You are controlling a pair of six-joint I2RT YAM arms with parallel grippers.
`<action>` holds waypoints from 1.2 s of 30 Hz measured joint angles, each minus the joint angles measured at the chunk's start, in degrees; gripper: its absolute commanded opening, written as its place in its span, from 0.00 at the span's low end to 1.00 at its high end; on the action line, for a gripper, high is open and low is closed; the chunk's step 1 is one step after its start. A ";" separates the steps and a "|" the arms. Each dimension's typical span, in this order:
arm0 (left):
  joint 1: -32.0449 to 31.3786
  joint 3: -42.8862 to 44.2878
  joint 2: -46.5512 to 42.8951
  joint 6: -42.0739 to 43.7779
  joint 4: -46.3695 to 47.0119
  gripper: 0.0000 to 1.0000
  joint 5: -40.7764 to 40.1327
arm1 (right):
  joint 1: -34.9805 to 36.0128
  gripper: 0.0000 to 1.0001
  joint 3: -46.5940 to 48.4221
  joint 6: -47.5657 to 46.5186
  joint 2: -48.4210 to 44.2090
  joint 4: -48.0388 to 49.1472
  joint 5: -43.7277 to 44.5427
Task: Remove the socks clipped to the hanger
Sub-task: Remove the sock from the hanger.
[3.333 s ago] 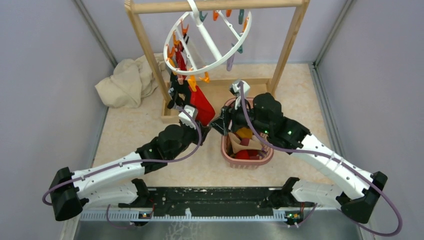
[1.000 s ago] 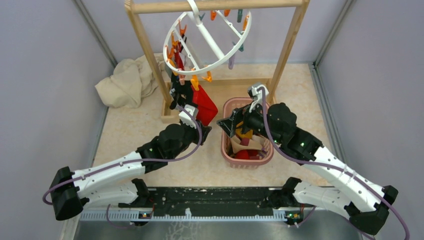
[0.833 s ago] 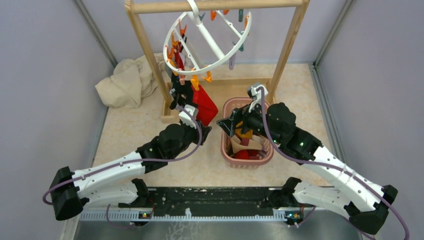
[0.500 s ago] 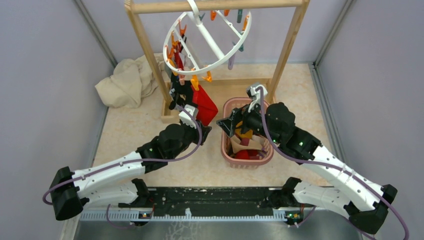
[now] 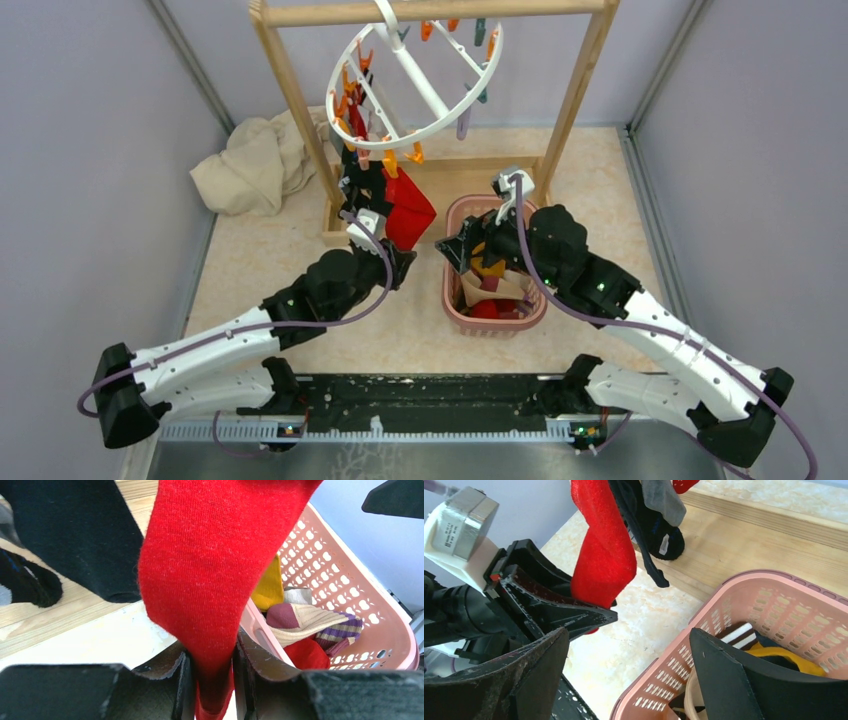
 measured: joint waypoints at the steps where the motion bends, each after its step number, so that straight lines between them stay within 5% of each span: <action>1: 0.00 0.00 -0.55 -0.04 -0.50 0.35 -0.31 | 0.00 0.90 0.00 0.00 -0.04 -0.02 0.15; 10: 0.39 0.00 -2.43 -0.48 -4.13 0.35 -2.27 | 0.00 0.86 0.15 -0.44 0.22 0.00 0.57; 19: 0.66 0.02 -1.05 -1.27 -4.50 0.34 -2.16 | 0.00 0.64 3.28 -2.27 3.82 1.11 -3.63; 36: 0.66 0.83 0.61 -1.29 -4.57 0.34 -1.36 | 0.00 0.51 9.53 -8.39 15.78 16.92 -9.09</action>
